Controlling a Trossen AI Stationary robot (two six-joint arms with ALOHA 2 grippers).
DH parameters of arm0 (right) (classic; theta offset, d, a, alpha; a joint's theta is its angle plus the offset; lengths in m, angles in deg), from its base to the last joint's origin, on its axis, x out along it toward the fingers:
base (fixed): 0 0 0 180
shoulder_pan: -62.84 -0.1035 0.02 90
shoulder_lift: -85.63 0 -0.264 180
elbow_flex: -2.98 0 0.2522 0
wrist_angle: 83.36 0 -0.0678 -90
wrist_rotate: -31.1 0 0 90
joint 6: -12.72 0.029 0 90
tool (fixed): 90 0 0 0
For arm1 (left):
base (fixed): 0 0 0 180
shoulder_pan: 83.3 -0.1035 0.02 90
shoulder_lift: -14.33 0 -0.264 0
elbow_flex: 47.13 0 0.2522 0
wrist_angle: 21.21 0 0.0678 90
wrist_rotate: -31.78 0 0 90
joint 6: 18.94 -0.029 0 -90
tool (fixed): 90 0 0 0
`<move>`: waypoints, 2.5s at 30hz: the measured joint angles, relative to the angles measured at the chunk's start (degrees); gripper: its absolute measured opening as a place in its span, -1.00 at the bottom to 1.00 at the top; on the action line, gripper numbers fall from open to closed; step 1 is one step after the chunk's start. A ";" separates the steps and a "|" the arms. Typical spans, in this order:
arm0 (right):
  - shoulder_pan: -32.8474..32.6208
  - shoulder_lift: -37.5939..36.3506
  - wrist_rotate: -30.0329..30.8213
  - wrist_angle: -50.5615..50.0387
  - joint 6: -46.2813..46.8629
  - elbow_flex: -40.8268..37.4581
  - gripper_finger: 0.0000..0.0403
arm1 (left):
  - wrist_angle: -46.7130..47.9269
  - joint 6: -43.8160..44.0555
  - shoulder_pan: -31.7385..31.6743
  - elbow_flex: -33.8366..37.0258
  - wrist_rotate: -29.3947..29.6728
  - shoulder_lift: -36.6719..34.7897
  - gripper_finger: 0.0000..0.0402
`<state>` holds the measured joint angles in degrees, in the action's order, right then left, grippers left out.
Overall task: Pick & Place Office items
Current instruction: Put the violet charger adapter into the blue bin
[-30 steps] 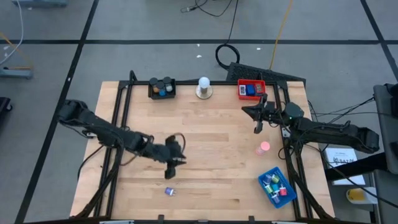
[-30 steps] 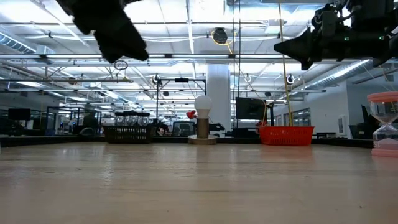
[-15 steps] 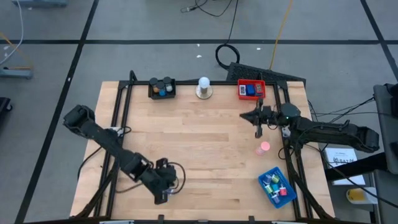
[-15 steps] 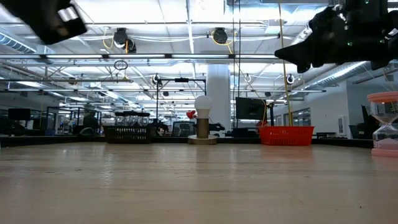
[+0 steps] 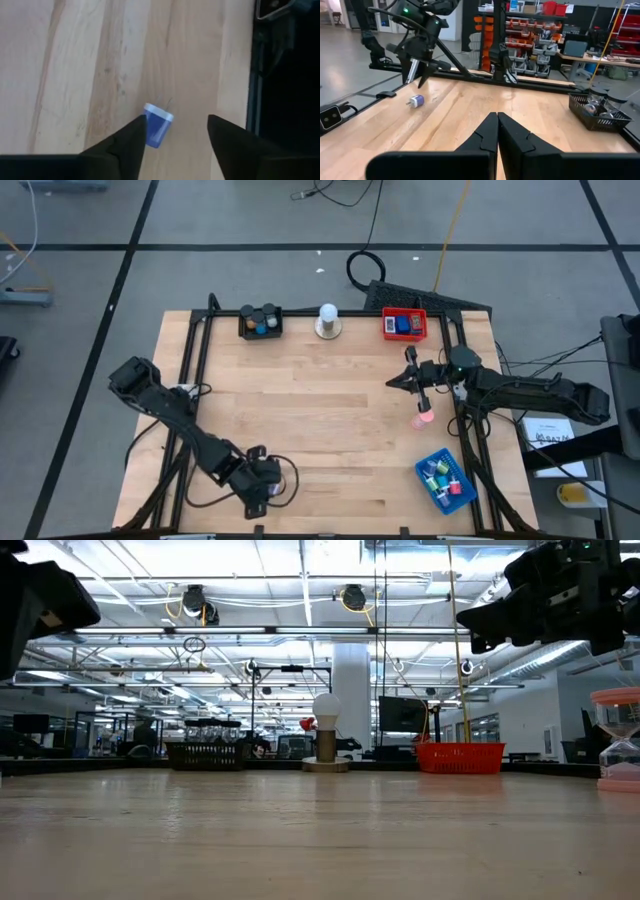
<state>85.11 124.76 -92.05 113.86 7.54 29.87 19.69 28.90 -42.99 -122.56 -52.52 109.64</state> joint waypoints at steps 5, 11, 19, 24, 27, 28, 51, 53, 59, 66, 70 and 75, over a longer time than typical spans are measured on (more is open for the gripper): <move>-0.02 0.00 0.00 0.02 -0.22 0.00 -1.00 | -0.01 -2.29 0.55 0.00 2.38 0.36 0.23; -0.02 0.00 0.02 0.04 -0.25 0.00 -1.00 | -0.89 -4.11 0.68 0.07 1.12 3.94 0.25; -0.02 0.00 0.04 0.05 -0.67 0.00 -1.00 | -0.57 -3.68 1.58 0.07 0.61 8.25 0.25; -0.02 0.00 0.04 0.40 -0.67 0.00 -1.00 | -1.69 -2.12 1.25 0.07 2.60 9.55 0.11; -0.02 -0.01 0.04 0.51 -0.67 0.02 -1.00 | -1.71 -2.06 0.90 0.07 3.25 9.54 -0.07; -0.02 0.00 0.04 0.50 -0.67 0.02 -1.00 | -1.69 -2.10 0.60 0.07 3.23 9.54 -0.15; -0.02 0.07 0.07 1.38 -0.10 0.11 -1.00 | -43.35 -47.65 -29.85 -5.38 1.48 20.52 -0.36; -0.02 0.07 0.07 1.38 -0.26 0.11 -1.00 | -43.08 -50.51 -30.10 -8.10 -1.73 23.41 -0.36; -0.02 0.07 0.07 1.38 -0.45 0.11 -1.00 | -40.83 -54.65 -30.26 -16.21 -9.15 29.56 -0.36; -0.02 0.07 0.07 1.37 -0.47 0.09 -1.00 | -37.86 -54.78 -30.26 -18.75 -11.66 31.50 -0.36; -0.02 0.07 0.07 1.32 -0.47 0.09 -1.00 | -36.95 -53.26 -30.28 -18.77 -11.21 31.51 -0.12; -0.02 0.07 0.07 1.17 -0.47 0.09 -1.00 | -34.51 -51.83 -30.07 -18.75 -10.77 31.22 0.32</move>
<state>85.10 124.83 -91.98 115.03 7.07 29.96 -14.82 -22.93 -73.06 -141.32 -63.29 140.86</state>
